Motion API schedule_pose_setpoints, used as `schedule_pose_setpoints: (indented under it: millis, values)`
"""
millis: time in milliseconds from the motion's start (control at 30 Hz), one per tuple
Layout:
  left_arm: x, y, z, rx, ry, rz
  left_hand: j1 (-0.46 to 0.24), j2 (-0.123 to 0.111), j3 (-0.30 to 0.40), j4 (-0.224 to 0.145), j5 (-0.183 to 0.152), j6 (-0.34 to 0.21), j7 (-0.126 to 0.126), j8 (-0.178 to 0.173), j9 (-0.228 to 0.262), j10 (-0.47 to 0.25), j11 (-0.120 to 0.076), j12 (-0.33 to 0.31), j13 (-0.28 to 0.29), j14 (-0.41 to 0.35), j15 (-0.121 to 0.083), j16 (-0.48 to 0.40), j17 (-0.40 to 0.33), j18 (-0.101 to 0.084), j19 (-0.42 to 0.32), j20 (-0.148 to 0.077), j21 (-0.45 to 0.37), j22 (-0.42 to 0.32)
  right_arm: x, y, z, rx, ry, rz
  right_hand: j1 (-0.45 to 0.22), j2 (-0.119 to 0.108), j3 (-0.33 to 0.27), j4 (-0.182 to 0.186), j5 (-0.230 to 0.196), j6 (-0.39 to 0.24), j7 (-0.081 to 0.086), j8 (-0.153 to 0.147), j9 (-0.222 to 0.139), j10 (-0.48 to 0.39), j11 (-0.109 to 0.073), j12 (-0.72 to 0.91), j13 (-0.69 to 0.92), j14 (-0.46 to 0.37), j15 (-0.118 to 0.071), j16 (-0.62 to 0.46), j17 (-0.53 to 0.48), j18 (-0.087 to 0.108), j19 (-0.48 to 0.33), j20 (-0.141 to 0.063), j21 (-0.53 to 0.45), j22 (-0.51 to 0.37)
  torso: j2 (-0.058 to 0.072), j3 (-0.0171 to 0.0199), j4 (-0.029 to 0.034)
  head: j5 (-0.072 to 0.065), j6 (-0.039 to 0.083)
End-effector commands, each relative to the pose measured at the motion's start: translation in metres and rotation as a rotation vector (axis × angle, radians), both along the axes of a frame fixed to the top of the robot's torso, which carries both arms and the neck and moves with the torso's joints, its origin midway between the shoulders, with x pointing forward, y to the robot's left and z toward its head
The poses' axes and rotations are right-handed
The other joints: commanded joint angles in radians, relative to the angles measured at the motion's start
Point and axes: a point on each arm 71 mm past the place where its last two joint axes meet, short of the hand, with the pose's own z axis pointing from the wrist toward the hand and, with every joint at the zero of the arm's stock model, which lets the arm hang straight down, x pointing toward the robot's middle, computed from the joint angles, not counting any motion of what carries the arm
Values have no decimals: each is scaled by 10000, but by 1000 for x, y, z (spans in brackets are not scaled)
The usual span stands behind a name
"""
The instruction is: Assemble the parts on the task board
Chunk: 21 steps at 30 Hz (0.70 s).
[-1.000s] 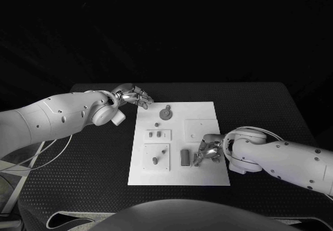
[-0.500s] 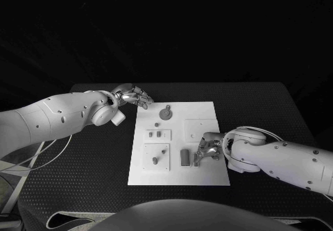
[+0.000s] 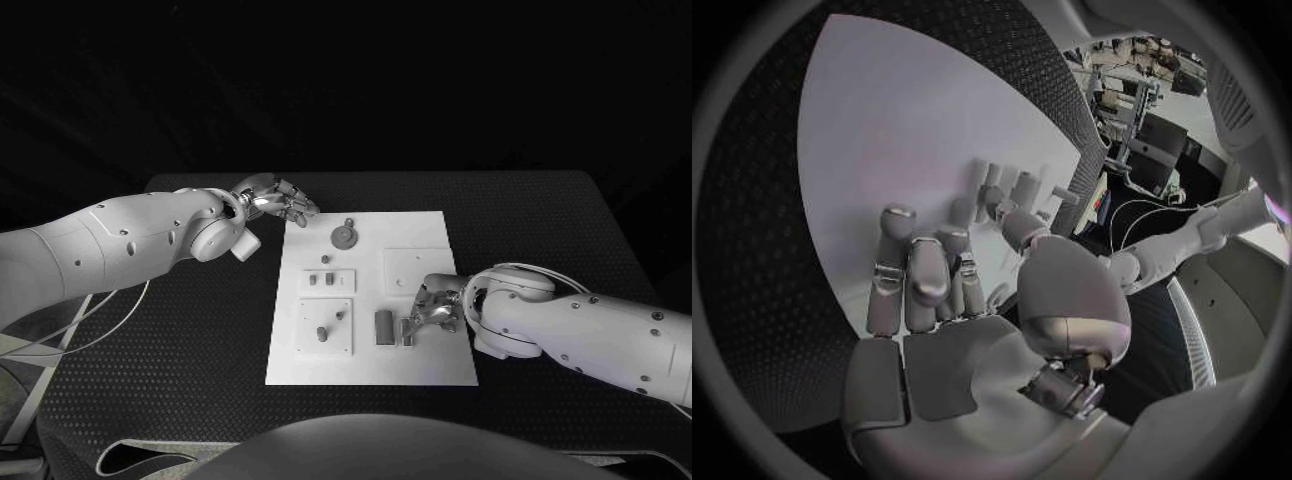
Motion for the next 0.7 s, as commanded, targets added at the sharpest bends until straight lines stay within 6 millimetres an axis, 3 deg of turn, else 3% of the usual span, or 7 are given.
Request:
schedule_pose_setpoints:
  millis: [33, 267, 433, 533, 633, 700]
  values:
    - [0, -2, 1, -75, -37, -147, -51, 53, -48, -7, 0, -84, -10, 39, -17, -73, 2, 60, -15, 18, 73, -59, 11, -159, -51, 16, 43, -15, 1, -4, -1, -6, -147, -200, -114, -4, -67, 0, 55, 43, 32, 18, -6, 68, -26, 41, -11, 46, -4, -8, -17, 61, 89, 5, -34, 149, -2, 1, -1, -4, 2]
    - [0, -3, 1, -197, -85, -44, -54, 50, -50, -8, 0, -86, -9, 39, -18, -73, 2, 61, -16, 18, 74, -62, 15, -160, -52, 16, 43, -16, 0, -11, 4, 334, -102, -428, -324, -295, -126, 80, 57, 42, 33, 1, -20, 75, -26, 19, -28, 45, -8, -30, -50, 61, 114, 0, -59, 138, -28, 1, 0, -19, 2]
    - [0, 0, 2, -434, -10, 162, -58, 45, -54, -11, 0, -100, -5, 32, -22, -71, 0, 67, -17, 20, 73, -68, 23, -159, -51, 16, 44, -17, 12, -14, 21, 788, -592, -553, -432, -545, -33, 248, 56, -6, 43, -40, -41, 60, -19, -10, -44, 34, -5, -57, -99, 61, 137, -20, -102, 119, -55, -13, -30, -53, 26]
    - [0, 4, 3, -348, -183, 439, -59, 47, -55, -12, 0, -107, -2, 28, -24, -66, -1, 71, -17, 23, 73, -70, 28, -158, -49, 15, 45, -17, 22, -17, 29, 1198, -797, -706, -458, -642, 31, 343, 56, -28, 53, -56, -46, 49, -9, -18, -46, 20, 4, -74, -136, 61, 145, -25, -122, 115, -100, -18, -42, -99, 131]
    - [1, 7, 5, -460, -314, 734, -57, 36, -57, -18, 1, -100, -2, 35, -25, -24, -20, 104, -11, 59, 60, -66, 56, -149, -19, 5, 61, -12, 35, -22, 36, 1857, -972, -1022, -456, -656, 52, 366, 56, -32, 55, -59, -47, 45, -7, -19, -45, 5, 7, -82, -166, 61, 145, -27, -128, 115, -189, -31, -108, -109, 263]
    - [2, 7, 7, -720, -335, 977, -72, 33, -61, -12, 0, -86, -7, 44, -23, 48, -50, 152, 2, 100, 46, -60, 82, -143, 10, -4, 73, -8, 45, -28, 42, 2565, -1055, -1277, -422, -643, 90, 372, 56, -112, 72, -101, -59, 39, 6, -17, -41, -14, 14, -95, -204, 61, 141, -30, -137, 116, -246, -34, -129, -139, 422]
